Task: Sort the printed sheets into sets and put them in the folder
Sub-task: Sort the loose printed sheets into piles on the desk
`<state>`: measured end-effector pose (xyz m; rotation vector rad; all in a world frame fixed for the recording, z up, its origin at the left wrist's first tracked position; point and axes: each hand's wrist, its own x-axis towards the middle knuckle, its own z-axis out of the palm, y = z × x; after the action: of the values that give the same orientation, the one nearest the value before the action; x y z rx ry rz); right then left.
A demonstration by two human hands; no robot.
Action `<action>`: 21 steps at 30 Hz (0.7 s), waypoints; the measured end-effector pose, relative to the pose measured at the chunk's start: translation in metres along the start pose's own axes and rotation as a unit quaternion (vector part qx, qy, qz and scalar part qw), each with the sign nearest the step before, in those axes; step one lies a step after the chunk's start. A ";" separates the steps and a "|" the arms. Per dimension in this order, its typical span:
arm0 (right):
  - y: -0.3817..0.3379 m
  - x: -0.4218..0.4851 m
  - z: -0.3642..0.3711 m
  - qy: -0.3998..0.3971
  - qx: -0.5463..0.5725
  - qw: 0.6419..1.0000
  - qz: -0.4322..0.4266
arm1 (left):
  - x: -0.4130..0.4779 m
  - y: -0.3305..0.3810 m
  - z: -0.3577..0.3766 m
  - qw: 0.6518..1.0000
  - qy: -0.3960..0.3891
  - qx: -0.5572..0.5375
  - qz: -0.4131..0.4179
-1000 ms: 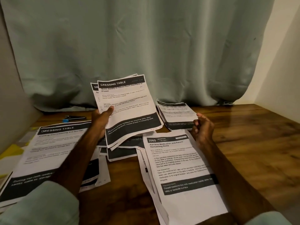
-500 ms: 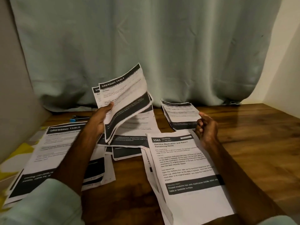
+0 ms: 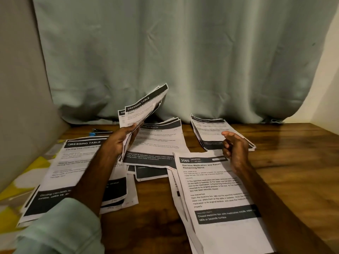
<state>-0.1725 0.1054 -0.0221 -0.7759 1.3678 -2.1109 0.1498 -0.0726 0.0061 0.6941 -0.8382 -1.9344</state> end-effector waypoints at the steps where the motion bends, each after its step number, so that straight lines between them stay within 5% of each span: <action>1: 0.000 -0.001 0.001 -0.001 -0.003 1.000 0.001 | 0.003 -0.001 -0.002 1.000 0.006 0.007 0.003; 21: 0.000 -0.005 0.005 -0.016 -0.059 0.998 0.006 | 0.012 0.000 -0.004 0.992 0.063 0.113 0.003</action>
<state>-0.1654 0.1060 -0.0211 -0.8414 1.4873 -2.0141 0.1474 -0.0841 0.0021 0.9381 -0.9874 -1.7848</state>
